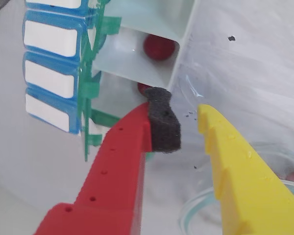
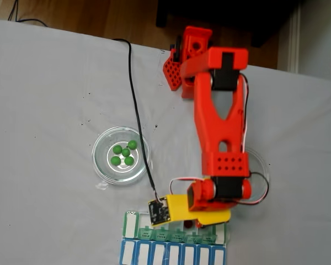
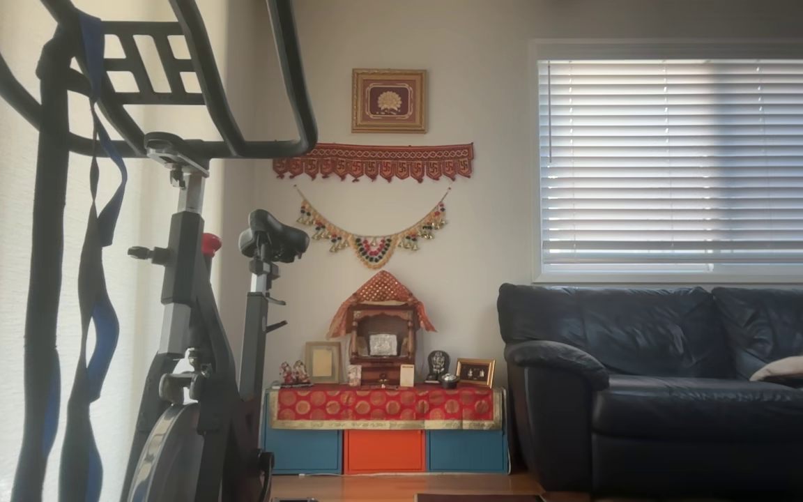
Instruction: Sort medicines into box.
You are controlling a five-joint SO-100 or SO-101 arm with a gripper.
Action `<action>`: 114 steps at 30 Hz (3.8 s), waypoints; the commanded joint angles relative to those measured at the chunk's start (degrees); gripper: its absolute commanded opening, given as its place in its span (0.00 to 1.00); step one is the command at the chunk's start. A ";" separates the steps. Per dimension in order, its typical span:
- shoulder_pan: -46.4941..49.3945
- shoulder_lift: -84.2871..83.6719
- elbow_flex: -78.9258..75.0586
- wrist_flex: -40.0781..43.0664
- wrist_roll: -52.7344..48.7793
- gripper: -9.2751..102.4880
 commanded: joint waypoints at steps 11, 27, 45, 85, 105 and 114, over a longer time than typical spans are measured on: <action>-9.93 19.95 3.16 11.60 -0.35 0.10; -18.37 16.79 11.34 11.69 -4.13 0.10; -19.86 16.17 21.09 4.57 -6.06 0.15; -22.15 15.38 28.83 -5.63 -4.48 0.22; -21.88 13.27 28.04 -7.12 -4.13 0.23; -21.71 13.27 28.04 -7.47 -4.04 0.22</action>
